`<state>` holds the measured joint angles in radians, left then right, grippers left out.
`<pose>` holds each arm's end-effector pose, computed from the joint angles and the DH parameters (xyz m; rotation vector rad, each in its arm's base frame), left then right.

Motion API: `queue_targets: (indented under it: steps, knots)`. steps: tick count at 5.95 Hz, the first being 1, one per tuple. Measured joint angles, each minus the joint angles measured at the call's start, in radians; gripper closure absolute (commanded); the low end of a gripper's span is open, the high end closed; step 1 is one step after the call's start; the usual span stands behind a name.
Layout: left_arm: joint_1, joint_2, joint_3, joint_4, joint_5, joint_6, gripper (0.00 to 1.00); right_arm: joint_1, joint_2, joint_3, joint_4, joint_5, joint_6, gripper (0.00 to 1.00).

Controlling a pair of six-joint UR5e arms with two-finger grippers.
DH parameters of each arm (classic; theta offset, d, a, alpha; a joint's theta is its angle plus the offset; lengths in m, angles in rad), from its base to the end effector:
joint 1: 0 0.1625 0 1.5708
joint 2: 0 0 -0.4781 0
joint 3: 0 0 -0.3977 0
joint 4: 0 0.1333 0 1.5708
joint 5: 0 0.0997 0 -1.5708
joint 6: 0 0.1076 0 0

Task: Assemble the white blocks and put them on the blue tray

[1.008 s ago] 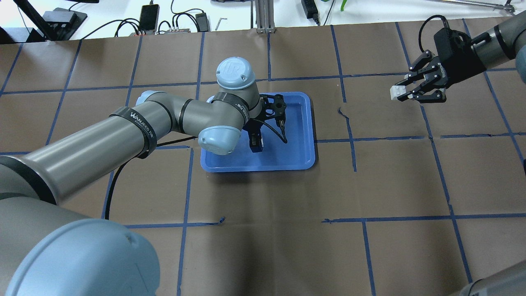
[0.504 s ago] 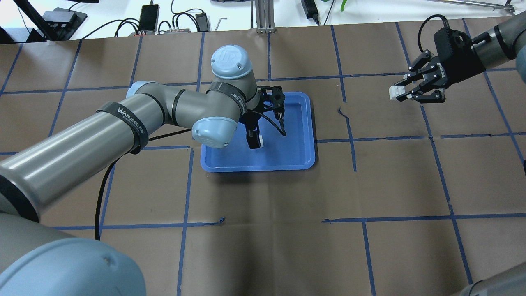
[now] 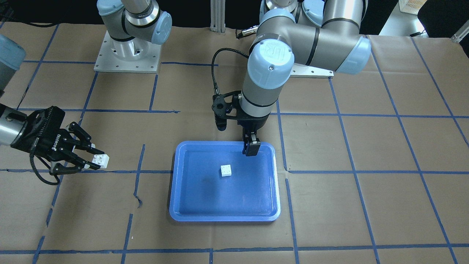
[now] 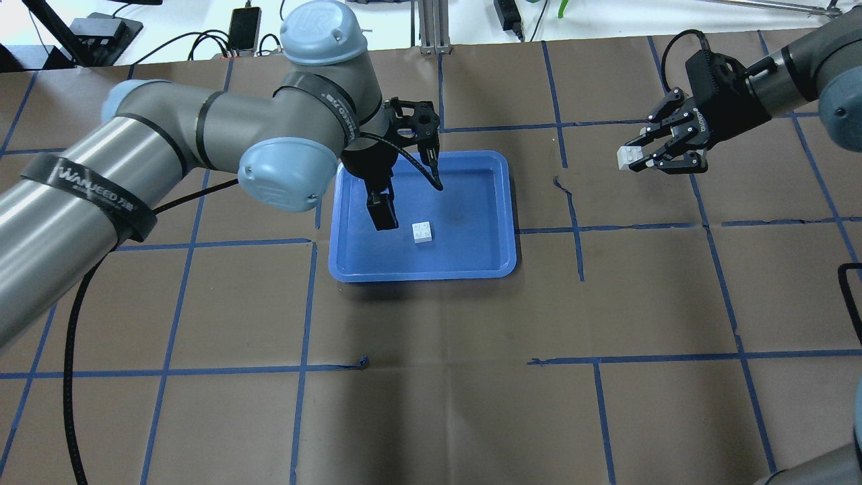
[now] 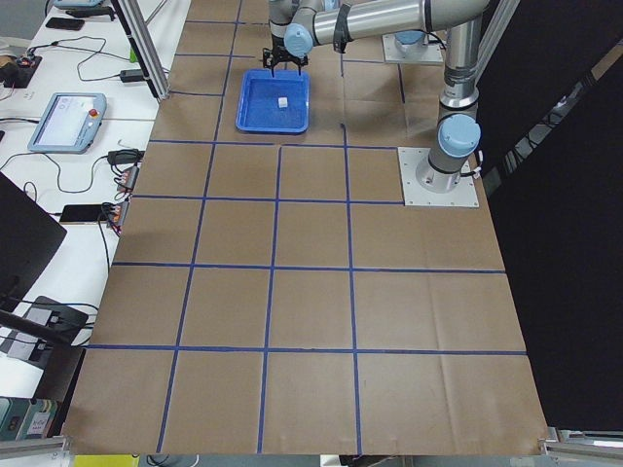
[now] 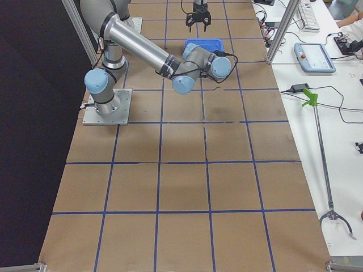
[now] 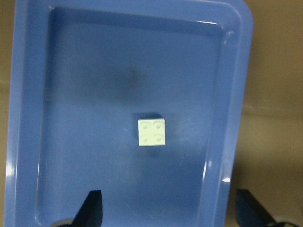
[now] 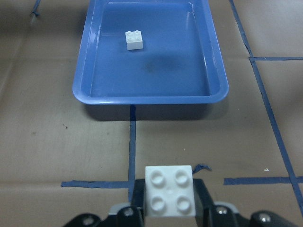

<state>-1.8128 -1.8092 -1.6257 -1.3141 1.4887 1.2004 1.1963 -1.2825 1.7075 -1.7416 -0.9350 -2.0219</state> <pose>-0.2792 -0.5381 0.4013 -2.0134 -2.2935 0.0082 -0.0261 -0.6054 0.3480 -1.8326 1.8463 -0.6757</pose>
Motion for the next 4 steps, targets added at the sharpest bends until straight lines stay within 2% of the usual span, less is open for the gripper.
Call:
queue_targets:
  steps: [2, 4]
  knots:
    - [0.043, 0.138, 0.034, -0.214, -0.001, -0.002, 0.01, 0.112, 0.005, 0.002, -0.075, 0.002, 0.122, 0.74]
    - [0.061, 0.226, 0.042, -0.310, 0.008, -0.015, 0.01, 0.264, 0.037, 0.028, -0.297, 0.000, 0.380, 0.74]
